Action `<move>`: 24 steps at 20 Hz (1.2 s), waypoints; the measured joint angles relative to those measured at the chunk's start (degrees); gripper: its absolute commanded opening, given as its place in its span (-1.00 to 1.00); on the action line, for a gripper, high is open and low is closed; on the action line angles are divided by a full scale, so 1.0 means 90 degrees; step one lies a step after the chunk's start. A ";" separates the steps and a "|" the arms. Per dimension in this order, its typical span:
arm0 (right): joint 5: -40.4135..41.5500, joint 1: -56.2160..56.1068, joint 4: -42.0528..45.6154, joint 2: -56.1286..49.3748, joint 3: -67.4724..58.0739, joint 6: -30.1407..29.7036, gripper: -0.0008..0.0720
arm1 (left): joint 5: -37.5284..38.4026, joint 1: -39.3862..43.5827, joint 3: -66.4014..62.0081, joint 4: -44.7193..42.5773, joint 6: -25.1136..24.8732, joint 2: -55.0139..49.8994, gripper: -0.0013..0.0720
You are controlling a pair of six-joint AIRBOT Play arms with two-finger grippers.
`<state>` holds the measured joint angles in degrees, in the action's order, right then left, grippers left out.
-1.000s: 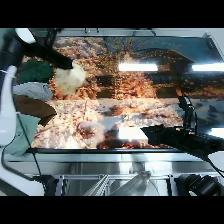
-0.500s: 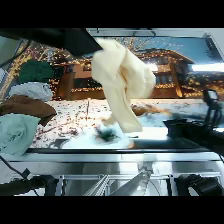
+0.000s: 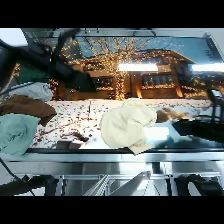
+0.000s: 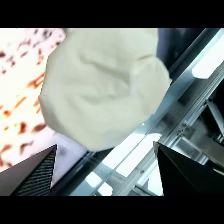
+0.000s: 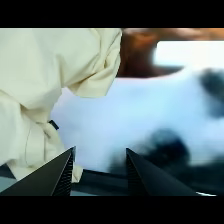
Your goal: Fold the shirts.
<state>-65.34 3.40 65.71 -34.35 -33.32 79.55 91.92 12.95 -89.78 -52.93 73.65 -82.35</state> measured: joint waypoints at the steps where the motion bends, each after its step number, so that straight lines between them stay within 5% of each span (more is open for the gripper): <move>1: -0.0041 0.0046 -0.0340 -0.0355 -0.0002 -0.0376 0.13 | 0.0005 -0.0046 0.0403 -0.0070 0.0027 0.0000 0.85; 7: -0.0192 0.0126 -0.1950 -0.2545 -0.0005 -0.2210 0.13 | -0.0831 0.0180 0.2958 -0.0221 -0.0129 0.0000 0.84; 12: -0.0546 -0.0367 -0.2939 -0.3866 -0.0007 -0.3079 0.08 | -0.2191 0.0729 0.4238 0.0202 -0.0425 -0.0012 0.84; 13: -0.0561 -0.0498 -0.3094 -0.4058 -0.0007 -0.3201 -0.01 | -0.2494 0.0821 0.4364 0.0381 -0.0515 -0.0051 0.72; 14: -0.0563 -0.0614 -0.3257 -0.4218 -0.0007 -0.3344 -0.24 | -0.2788 0.0908 0.4454 0.0576 -0.0610 -0.0119 0.20; 15: -0.0566 -0.0716 -0.3466 -0.4350 -0.0007 -0.3500 -0.59 | -0.3058 0.0984 0.4486 0.0753 -0.0707 -0.0211 -0.53; 16: -0.0602 -0.0780 -0.3670 -0.4432 -0.0015 -0.3660 -0.91 | -0.3254 0.1056 0.4464 0.0957 -0.0787 -0.0330 -0.96; 20: -0.1192 -0.0874 -0.4199 -0.4408 -0.0296 -0.4097 -0.91 | -0.3242 0.1158 0.3869 0.1528 -0.1083 -0.0578 -0.96; 24: -0.1953 -0.0461 -0.4408 -0.3529 -0.1353 -0.3883 -0.91 | -0.2402 0.0743 0.2973 0.1727 -0.1127 0.0410 -0.95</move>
<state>-82.91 -0.75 26.04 -66.11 -45.50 44.60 70.30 19.64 -63.02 -37.39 63.51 -78.65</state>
